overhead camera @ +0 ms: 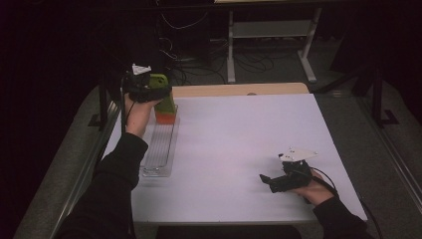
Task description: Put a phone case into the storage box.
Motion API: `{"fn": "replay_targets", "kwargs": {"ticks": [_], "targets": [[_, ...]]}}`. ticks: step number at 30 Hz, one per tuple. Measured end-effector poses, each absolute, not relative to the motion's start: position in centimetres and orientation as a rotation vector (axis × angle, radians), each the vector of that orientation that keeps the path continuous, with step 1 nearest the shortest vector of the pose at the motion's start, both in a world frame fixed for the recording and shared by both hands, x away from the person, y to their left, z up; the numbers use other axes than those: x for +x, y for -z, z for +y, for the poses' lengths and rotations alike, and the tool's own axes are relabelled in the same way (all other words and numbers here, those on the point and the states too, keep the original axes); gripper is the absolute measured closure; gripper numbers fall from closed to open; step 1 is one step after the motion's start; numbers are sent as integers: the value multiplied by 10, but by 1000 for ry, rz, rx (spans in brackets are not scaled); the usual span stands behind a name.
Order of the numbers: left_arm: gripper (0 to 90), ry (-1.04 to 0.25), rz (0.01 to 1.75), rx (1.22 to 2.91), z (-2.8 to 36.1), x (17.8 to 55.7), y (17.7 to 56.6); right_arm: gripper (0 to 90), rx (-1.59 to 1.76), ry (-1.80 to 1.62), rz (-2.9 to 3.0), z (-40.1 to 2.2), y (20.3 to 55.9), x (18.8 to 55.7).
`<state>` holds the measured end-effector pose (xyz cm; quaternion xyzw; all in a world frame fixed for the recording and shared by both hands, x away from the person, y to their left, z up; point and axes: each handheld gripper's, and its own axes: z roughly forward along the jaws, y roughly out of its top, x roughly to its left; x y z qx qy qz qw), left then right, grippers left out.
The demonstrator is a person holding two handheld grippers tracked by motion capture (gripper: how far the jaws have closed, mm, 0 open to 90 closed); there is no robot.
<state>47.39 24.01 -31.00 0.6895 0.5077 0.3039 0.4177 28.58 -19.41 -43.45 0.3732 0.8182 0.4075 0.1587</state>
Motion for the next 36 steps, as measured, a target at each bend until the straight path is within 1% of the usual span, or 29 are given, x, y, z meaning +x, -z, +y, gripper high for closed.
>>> {"fn": "replay_targets", "kwargs": {"ticks": [13, 16, 17, 23, 29, 30, 34, 36], "targets": [[137, -838, 1375, 1766, 243, 484, 335, 3, 1072, -1171, 2341, -193, 435, 285], [136, -837, 1402, 1768, 242, 486, 341, 3, 1052, -1161, 2345, -194, 435, 286], [136, -842, 1412, 1744, 241, 487, 343, 3, 1057, -1165, 2344, -194, 435, 286], [136, -851, 1440, 1781, 241, 489, 351, 3, 1064, -1172, 2338, -194, 435, 285], [134, -846, 1465, 1761, 236, 492, 360, 3, 1073, -1171, 2343, -193, 434, 285], [134, -843, 1464, 1788, 236, 492, 361, 3, 1073, -1171, 2344, -193, 434, 285], [133, -843, 1487, 1797, 233, 493, 367, 3, 1064, -1163, 2348, -193, 434, 284], [132, -862, 1486, 1818, 233, 494, 369, 3, 1068, -1166, 2347, -193, 434, 284]]}}
